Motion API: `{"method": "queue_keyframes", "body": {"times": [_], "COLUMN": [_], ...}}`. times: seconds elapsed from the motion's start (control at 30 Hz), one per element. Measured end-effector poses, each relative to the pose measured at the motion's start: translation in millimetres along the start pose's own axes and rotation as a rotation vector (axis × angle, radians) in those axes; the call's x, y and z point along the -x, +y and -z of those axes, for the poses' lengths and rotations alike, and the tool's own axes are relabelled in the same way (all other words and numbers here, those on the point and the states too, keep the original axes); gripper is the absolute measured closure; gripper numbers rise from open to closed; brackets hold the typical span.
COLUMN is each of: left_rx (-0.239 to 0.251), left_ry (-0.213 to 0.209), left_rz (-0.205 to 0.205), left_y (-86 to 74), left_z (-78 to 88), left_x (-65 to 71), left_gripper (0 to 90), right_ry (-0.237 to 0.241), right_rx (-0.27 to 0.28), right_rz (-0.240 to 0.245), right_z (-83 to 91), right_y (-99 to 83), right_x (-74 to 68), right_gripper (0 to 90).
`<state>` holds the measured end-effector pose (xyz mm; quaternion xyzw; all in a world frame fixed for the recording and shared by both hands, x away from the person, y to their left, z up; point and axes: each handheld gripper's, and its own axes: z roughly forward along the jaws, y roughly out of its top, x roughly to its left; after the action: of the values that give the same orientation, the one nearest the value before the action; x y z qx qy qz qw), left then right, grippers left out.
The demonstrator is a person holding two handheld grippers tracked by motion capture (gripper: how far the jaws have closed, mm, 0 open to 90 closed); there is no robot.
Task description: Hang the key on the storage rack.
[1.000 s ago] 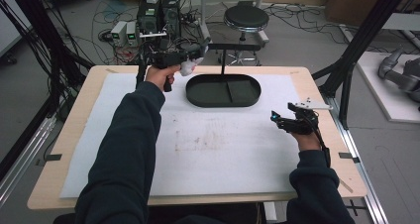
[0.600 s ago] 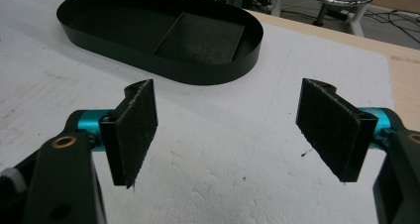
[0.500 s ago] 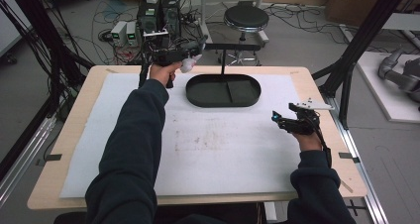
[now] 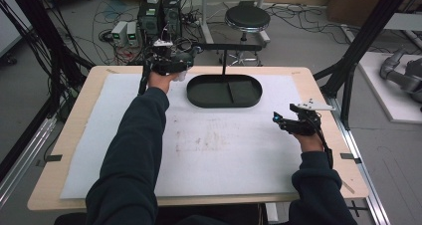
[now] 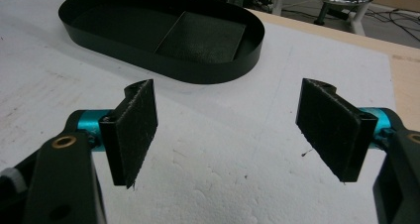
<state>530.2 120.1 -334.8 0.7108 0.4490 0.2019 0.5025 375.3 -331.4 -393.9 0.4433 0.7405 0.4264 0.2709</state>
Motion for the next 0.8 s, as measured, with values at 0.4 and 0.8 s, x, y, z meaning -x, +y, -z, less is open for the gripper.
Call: {"method": "queue_keyframes", "body": {"times": [0.4,0.8], "left_rx": [-0.127,0.02], "left_ry": [0.069,0.005], "left_rz": [-0.071,0.0], "left_y": [-23.5,-61.9], "left_z": [-18.0,58.7], "left_x": [14.1,0.5], "left_gripper": [27.5,24.0], "right_ry": [-0.004,-0.008], "right_rx": [-0.006,-0.003], "right_rz": [0.015,0.055], "right_z": [-0.3,-4.6], "right_y": [-0.2,-1.0], "right_x": [-1.9,-8.3], "right_gripper": [24.4,20.9]}}
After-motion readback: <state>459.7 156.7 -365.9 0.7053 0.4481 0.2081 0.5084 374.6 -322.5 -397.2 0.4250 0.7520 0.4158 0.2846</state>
